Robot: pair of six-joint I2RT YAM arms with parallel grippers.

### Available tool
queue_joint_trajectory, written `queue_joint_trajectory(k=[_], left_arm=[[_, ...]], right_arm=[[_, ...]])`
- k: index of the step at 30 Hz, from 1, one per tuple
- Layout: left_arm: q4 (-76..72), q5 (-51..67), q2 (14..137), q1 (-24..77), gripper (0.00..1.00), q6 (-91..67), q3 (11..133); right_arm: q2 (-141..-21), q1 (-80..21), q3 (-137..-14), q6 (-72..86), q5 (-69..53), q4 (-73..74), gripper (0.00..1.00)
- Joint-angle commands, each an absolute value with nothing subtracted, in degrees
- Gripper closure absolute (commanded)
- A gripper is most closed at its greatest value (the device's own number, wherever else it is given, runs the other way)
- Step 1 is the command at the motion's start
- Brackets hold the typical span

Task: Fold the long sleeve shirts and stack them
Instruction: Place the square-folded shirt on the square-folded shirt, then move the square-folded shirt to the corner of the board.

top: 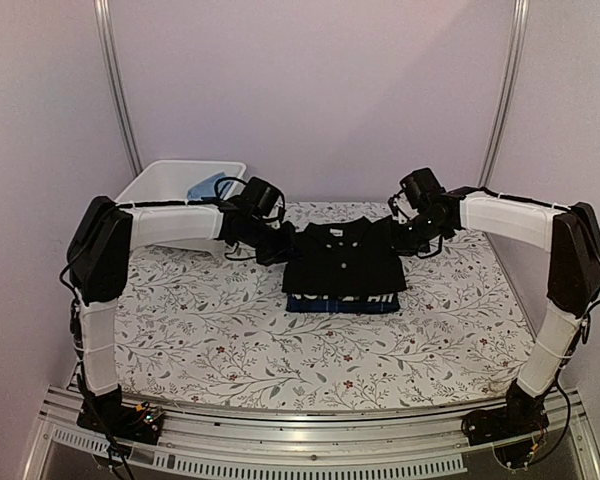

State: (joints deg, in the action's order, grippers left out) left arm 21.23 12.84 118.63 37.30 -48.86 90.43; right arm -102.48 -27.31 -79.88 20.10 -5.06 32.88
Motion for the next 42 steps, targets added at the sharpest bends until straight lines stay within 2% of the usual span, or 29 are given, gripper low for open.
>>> queue_joint_trajectory(k=[1, 5, 7, 13, 15, 19, 25, 29, 36, 42], left_arm=[[21.6, 11.1, 120.0, 37.1, 1.0, -47.6, 91.6], [21.5, 9.9, 120.7, 37.1, 1.0, -47.2, 90.4], [21.8, 8.9, 120.9, 37.0, 0.97, -46.7, 89.9], [22.4, 7.1, 120.6, 36.9, 0.67, -45.2, 89.5], [22.9, 6.4, 120.2, 36.8, 0.62, -44.7, 89.6], [24.1, 4.9, 118.7, 36.2, 0.55, -43.8, 89.5], [25.4, 1.8, 113.5, 35.7, 0.35, -42.3, 87.7], [25.4, 0.2, 109.1, 35.6, 0.28, -41.6, 85.2], [24.6, 1.2, 102.7, 35.9, 0.24, -41.0, 80.8], [22.7, 2.9, 96.4, 36.5, 0.24, -42.0, 73.7]], right_arm=[[-103.0, -24.9, -77.1, 20.2, -2.4, 30.5, 0.94], [-103.3, -22.7, -74.8, 20.2, -3.6, 28.0, 0.72], [-103.4, -22.1, -74.4, 20.3, -3.9, 27.2, 0.63], [-105.4, -21.7, -74.8, 20.1, -4.8, 26.0, 0.48], [-105.8, -21.5, -74.6, 20.3, -5.0, 25.5, 0.44], [-105.7, -20.0, -73.9, 20.9, -4.3, 25.4, 0.42], [-105.6, -16.5, -74.5, 21.5, -3.8, 24.8, 0.41], [-108.1, -15.7, -76.0, 21.5, -2.3, 25.0, 0.41], [-110.4, -15.7, -74.5, 22.2, -3.3, 25.0, 0.41], [-97.8, -17.4, -62.6, 24.0, -1.9, 24.0, 0.4]])
